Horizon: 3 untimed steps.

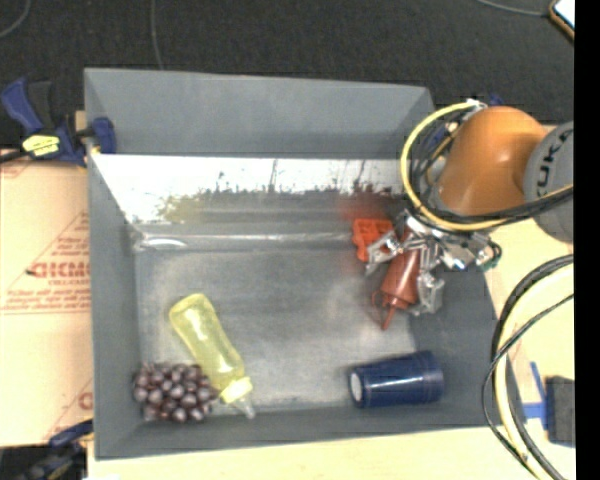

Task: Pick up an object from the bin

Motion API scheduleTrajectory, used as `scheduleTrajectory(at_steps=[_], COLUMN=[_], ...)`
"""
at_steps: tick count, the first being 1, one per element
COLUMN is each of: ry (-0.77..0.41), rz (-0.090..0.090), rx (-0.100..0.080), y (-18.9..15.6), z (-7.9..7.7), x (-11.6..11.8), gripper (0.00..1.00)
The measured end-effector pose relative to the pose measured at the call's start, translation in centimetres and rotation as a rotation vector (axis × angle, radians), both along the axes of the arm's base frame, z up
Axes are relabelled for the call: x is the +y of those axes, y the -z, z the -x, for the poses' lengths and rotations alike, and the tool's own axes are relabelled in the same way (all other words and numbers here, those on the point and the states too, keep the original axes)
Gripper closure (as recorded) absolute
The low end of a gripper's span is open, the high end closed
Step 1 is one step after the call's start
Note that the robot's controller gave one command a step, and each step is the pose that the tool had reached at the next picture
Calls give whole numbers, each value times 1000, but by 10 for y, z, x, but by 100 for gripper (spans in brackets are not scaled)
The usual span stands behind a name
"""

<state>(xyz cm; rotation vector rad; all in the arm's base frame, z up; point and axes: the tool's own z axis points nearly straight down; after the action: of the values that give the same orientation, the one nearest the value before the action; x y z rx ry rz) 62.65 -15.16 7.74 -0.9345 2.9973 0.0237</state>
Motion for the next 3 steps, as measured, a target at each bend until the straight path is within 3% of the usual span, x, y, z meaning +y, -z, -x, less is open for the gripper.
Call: scheduleTrajectory(at_steps=[1, 3], ry=[-639, -642], rz=[-15, -14], rx=[-28, -22], y=[2, -8], z=[10, 12], x=[12, 11], gripper=[100, 100])
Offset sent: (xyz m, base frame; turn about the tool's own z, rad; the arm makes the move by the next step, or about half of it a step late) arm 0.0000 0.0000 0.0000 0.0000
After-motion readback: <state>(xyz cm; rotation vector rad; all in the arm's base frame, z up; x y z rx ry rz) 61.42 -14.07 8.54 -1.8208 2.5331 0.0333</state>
